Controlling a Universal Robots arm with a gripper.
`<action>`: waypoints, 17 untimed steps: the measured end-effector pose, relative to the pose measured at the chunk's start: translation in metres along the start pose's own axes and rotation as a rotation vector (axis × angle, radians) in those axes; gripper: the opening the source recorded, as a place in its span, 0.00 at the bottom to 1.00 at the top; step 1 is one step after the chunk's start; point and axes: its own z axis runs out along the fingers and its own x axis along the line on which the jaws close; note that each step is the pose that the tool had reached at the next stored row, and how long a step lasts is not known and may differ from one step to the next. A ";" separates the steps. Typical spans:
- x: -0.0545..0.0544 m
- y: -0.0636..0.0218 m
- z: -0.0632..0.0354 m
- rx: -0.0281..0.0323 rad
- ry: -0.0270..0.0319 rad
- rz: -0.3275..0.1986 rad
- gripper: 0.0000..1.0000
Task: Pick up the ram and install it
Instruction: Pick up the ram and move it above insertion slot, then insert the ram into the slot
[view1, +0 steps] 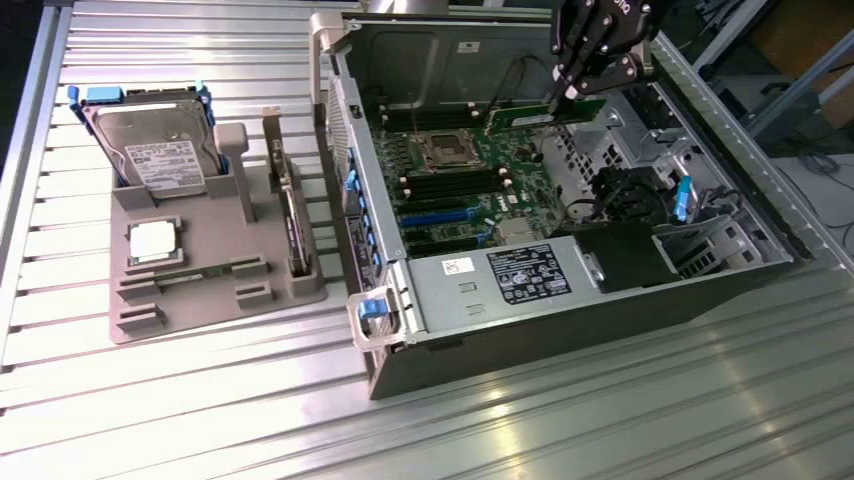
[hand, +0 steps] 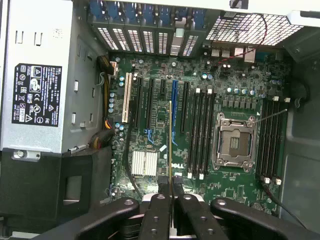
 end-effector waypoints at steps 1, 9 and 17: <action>0.000 0.0000 0.0000 0.0000 0.0000 0.000 0.12; -0.001 0.0024 0.0166 -0.0003 -0.0002 0.022 0.12; -0.006 0.0012 0.0410 -0.0012 -0.0059 0.129 0.12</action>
